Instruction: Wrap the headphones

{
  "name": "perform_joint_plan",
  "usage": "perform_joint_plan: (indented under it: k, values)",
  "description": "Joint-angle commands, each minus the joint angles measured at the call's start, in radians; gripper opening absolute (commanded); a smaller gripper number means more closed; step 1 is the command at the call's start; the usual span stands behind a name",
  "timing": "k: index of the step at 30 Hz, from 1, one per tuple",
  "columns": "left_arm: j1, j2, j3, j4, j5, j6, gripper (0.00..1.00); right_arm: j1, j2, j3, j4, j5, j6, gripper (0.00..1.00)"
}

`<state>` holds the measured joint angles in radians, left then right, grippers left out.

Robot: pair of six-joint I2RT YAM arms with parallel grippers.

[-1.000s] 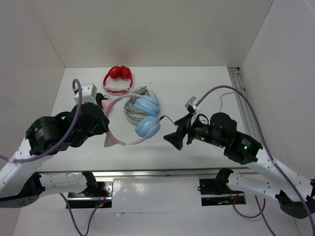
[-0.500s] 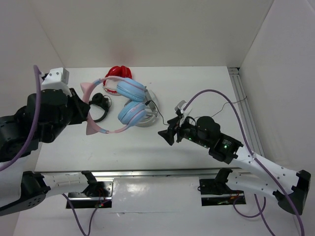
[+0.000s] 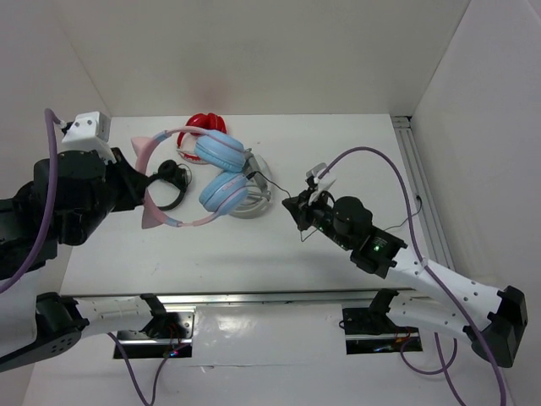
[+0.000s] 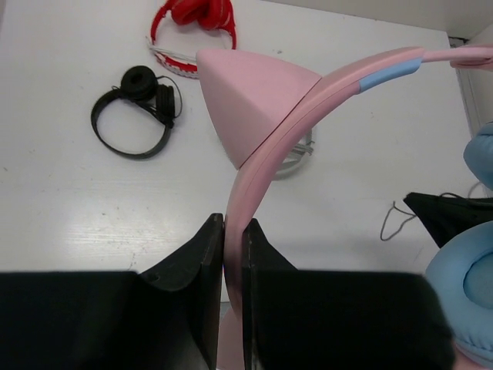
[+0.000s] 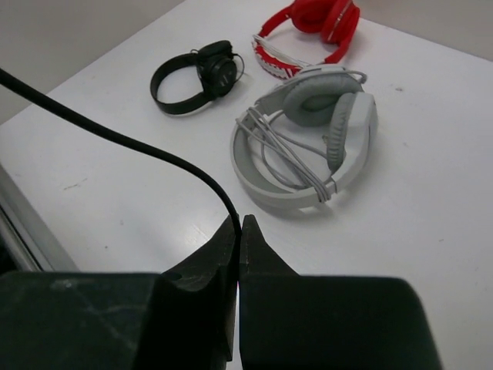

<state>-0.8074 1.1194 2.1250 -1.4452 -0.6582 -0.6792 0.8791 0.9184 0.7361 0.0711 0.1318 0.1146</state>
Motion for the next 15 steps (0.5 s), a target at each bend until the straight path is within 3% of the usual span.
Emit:
perform_joint_plan:
  k: [1,4,10,13,15]
  values:
    - [0.005,-0.013,0.01,0.078,-0.125,-0.004,0.0,-0.006,-0.039,-0.017,0.026,0.092,0.026,0.0]
    - [0.005,-0.004,-0.107,0.078,-0.255,-0.016,0.0,-0.006,-0.068,0.037,-0.111,0.152,0.057,0.0]
    - [0.071,0.007,-0.342,0.225,-0.282,0.019,0.0,-0.006,-0.128,0.193,-0.382,0.393,0.077,0.01]
    - [0.116,-0.003,-0.42,0.342,-0.271,0.098,0.0,-0.006,-0.156,0.278,-0.49,0.404,0.068,0.01]
    - [0.126,-0.003,-0.52,0.443,-0.183,0.251,0.0,-0.006,-0.17,0.336,-0.528,0.312,0.039,0.0]
